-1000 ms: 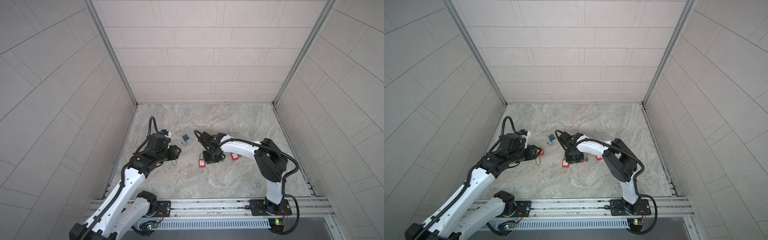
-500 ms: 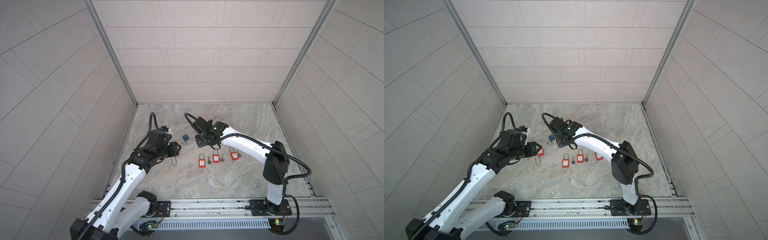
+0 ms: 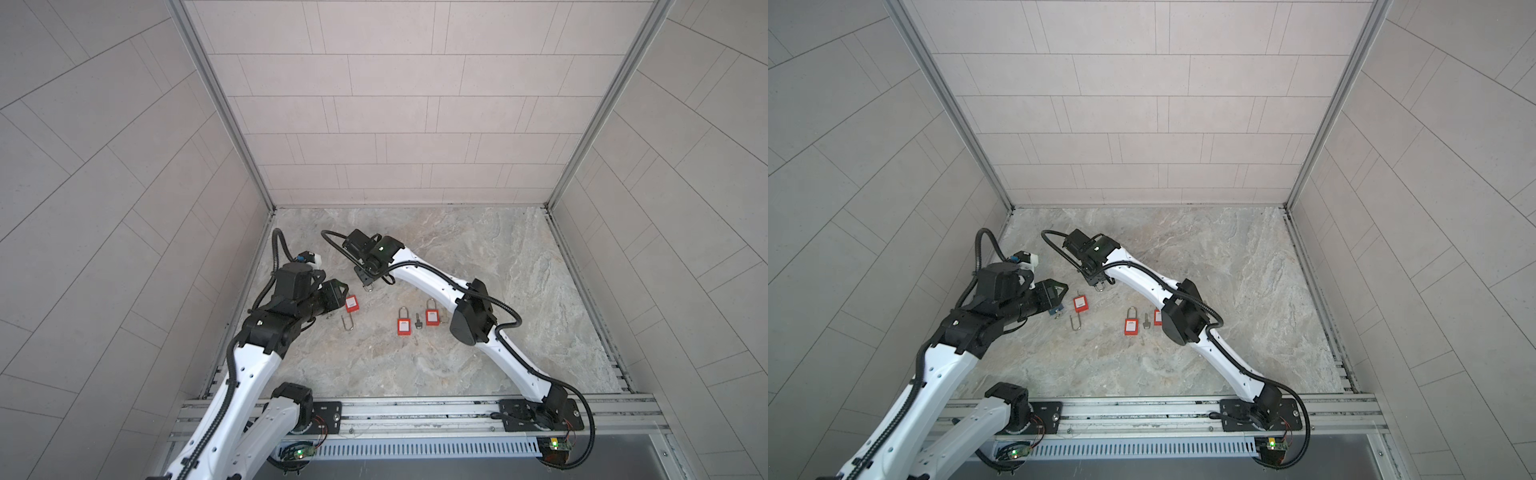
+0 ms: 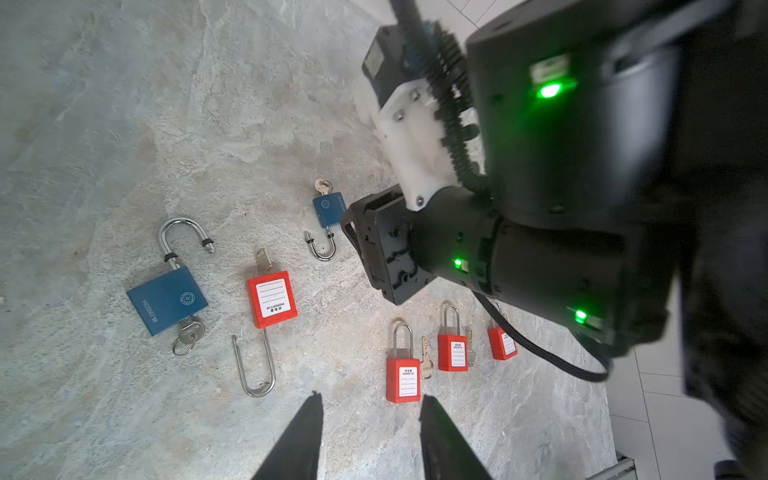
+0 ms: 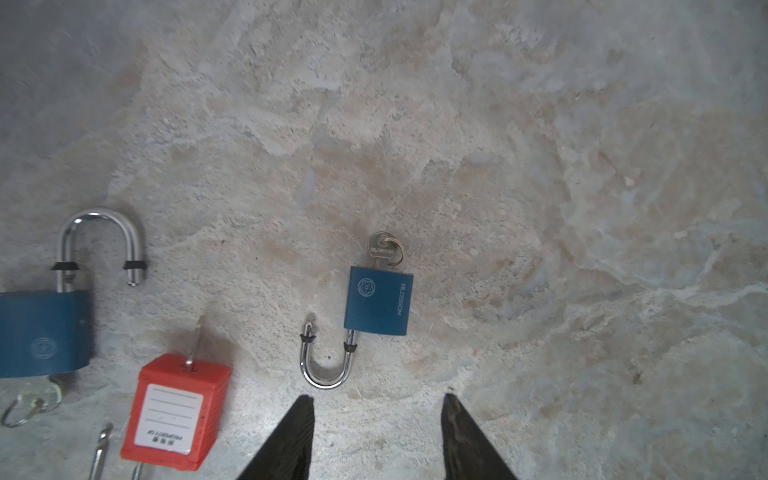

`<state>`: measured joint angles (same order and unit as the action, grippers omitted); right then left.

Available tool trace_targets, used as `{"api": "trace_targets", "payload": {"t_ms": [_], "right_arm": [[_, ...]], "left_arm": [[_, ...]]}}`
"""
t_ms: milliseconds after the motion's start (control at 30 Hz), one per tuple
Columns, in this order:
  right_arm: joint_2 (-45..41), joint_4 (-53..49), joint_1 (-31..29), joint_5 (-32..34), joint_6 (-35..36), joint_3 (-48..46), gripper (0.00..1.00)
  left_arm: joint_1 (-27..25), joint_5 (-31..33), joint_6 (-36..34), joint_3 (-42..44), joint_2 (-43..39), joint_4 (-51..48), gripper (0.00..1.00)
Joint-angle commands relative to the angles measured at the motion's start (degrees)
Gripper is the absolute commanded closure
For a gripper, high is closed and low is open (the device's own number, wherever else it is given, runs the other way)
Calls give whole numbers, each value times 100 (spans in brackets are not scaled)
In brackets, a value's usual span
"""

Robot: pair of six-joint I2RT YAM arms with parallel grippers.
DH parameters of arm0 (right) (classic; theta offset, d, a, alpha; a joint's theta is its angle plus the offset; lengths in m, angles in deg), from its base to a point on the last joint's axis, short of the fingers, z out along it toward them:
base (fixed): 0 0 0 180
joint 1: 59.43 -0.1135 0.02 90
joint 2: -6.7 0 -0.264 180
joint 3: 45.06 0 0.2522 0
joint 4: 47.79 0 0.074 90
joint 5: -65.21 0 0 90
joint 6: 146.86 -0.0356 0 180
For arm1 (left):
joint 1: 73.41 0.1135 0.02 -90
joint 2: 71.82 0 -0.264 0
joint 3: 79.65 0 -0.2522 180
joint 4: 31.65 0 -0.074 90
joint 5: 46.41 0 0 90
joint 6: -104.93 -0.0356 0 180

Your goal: Lock with the key

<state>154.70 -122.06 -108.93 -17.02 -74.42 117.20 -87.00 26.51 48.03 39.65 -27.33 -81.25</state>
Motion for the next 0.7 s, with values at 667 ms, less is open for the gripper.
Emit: {"api": "trace_targets", "payload": {"t_ms": [667], "right_arm": [[583,1401,45,291,396,-80,49]], "left_arm": [[25,45,-180,607,-841,-53,56]]}}
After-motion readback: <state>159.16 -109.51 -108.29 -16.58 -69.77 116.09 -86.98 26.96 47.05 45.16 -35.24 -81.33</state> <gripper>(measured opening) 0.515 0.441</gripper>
